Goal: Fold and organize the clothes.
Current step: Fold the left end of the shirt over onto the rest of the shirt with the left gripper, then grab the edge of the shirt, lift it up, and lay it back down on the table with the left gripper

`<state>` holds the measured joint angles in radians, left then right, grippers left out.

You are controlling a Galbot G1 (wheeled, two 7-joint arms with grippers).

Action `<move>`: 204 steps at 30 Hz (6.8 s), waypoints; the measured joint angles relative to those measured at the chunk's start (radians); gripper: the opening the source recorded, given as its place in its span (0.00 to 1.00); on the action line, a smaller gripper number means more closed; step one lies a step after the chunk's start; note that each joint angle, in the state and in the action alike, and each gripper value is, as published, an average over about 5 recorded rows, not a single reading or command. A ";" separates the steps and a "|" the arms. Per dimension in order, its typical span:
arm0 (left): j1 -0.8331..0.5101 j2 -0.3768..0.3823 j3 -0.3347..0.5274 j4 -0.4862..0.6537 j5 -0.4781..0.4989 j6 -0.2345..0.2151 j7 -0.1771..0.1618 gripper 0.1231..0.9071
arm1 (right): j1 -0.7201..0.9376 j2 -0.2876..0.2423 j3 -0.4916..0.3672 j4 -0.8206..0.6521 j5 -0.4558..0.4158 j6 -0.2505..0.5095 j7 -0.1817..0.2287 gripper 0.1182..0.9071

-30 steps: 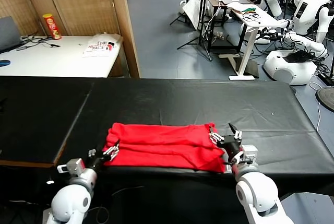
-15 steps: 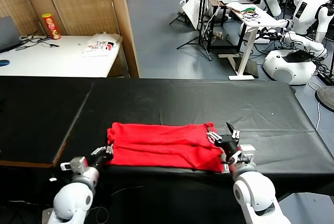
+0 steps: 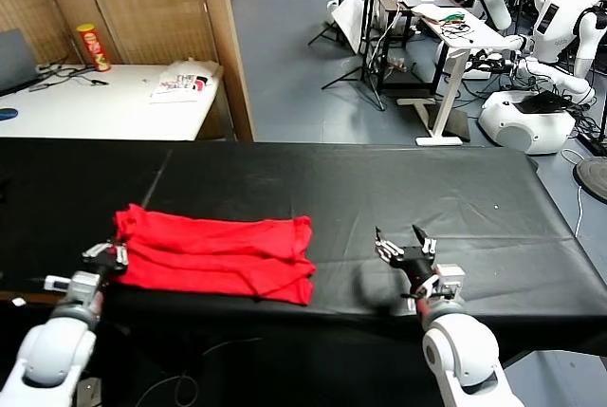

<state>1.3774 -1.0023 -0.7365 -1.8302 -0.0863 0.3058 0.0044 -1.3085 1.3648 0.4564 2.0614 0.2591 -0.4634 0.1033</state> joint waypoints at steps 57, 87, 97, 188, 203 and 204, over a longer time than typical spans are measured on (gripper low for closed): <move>-0.071 -0.515 0.426 -0.195 -0.367 0.193 -0.109 0.56 | 0.010 0.014 -0.050 -0.033 -0.053 0.033 -0.094 0.86; -0.022 -0.350 0.246 -0.191 -0.196 0.060 -0.058 0.86 | 0.236 0.100 -0.400 -0.312 -0.434 0.056 -0.053 0.86; -0.037 -0.342 0.201 -0.104 -0.259 0.002 -0.043 0.86 | 0.215 0.110 -0.359 -0.329 -0.462 0.069 -0.030 0.86; -0.059 -0.352 0.395 -0.251 -0.035 0.088 -0.138 0.10 | 0.003 0.099 -0.210 -0.021 -0.177 0.128 -0.095 0.86; -0.047 -0.384 0.464 -0.268 0.024 -0.035 0.003 0.86 | 0.080 0.088 -0.299 -0.109 0.075 -0.046 -0.036 0.86; -0.045 -0.378 0.457 -0.273 0.017 -0.041 0.003 0.86 | 0.093 0.097 -0.307 -0.124 0.100 -0.054 -0.021 0.86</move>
<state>1.3327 -1.3799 -0.2792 -2.1028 -0.0698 0.2649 0.0078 -1.2153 1.4615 0.1489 1.9371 0.3590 -0.5170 0.0823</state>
